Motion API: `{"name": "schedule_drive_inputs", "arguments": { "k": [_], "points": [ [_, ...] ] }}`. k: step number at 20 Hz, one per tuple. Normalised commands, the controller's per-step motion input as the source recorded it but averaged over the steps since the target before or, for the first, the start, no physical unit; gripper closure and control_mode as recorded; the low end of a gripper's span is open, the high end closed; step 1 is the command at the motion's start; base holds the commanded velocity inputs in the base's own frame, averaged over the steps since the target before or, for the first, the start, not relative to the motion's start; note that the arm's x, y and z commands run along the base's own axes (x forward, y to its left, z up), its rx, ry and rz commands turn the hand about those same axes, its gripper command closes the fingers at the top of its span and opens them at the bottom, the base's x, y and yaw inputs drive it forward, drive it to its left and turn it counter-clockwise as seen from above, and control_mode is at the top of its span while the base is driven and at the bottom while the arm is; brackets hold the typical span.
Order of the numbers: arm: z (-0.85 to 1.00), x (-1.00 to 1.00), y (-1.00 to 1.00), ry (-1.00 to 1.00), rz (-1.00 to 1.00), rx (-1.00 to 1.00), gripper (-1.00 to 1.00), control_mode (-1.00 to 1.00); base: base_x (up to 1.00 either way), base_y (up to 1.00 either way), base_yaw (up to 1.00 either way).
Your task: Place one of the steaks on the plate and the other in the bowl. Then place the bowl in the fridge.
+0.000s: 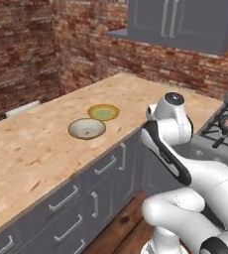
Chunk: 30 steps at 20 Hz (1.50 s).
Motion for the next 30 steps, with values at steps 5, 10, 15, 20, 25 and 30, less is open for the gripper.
{"name": "schedule_drive_inputs", "arguments": {
  "k": [5,10,15,20,25,30],
  "points": [
    [0.00,0.00,0.00,0.00,0.00,0.00,1.00,1.00,0.14,0.60,0.39],
    [0.00,0.00,0.00,0.00,0.00,0.00,1.00,1.00,0.63,0.40,0.19],
    [0.00,0.00,0.00,0.00,0.00,0.00,1.00,1.00,0.71,0.04,0.07],
    [0.00,0.00,0.00,0.00,0.00,0.00,1.00,1.00,0.66,-0.31,0.08],
    [0.00,0.00,0.00,0.00,0.00,0.00,1.00,1.00,0.48,-0.33,0.04],
    [0.00,0.00,0.00,0.00,0.00,0.00,1.00,1.00,0.24,-0.54,-0.03]
  ]
}}
